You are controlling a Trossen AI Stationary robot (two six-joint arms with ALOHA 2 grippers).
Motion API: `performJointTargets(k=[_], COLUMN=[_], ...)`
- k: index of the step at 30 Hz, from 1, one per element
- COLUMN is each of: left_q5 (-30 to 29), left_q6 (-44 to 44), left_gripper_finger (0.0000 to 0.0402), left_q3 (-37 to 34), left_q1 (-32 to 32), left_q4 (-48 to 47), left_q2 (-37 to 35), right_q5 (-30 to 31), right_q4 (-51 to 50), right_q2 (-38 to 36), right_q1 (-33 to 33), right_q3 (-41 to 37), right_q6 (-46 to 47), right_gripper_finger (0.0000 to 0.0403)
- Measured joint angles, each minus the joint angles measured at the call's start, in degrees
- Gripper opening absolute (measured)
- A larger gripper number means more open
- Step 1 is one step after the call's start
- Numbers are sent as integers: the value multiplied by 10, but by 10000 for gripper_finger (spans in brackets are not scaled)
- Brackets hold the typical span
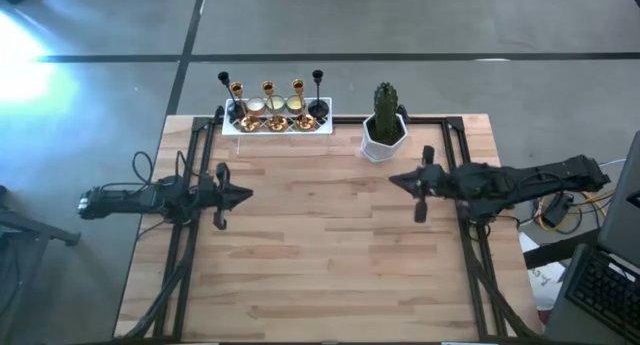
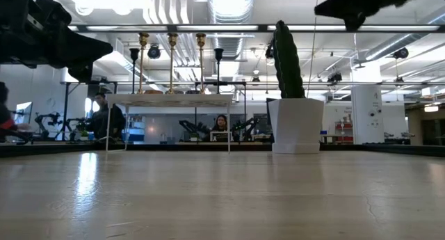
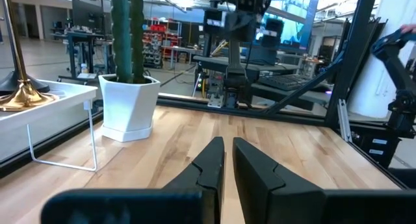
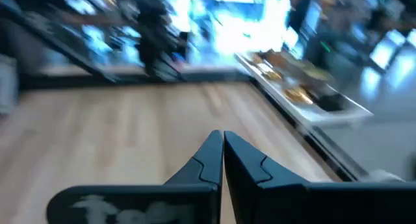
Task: Pick & Place candle stick holders
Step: Return to Home Position
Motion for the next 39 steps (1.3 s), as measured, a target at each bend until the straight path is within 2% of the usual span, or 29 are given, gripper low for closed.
performJointTargets(k=[2, 6, 15, 20, 23, 27, 39], left_q5=[0, 0, 0, 0, 0, 0, 2], left_q6=[0, 0, 0, 0, 0, 0, 0], left_gripper_finger=[37, 37, 37, 37, 37, 37, 37], left_q3=[0, 0, 0, 0, 0, 0, 0], left_q1=[0, 0, 0, 0, 0, 0, 0], left_q4=[0, 0, 0, 0, 0, 1, -2], left_q2=[0, 0, 0, 0, 0, 0, 1], right_q5=[-43, -64, -194, -201, -231, -266, -263], right_q4=[78, 166, 174, 151, 147, 109, 85], right_q2=[-44, -131, -292, -369, -405, -414, -410], right_q1=[-1, -4, -49, -71, -74, -77, -76], right_q3=[-64, -170, -278, -312, -336, -344, -344], right_q6=[-19, -20, -54, -55, -60, -45, -37], right_gripper_finger=[8, 8, 8, 8, 8, 8, 8])
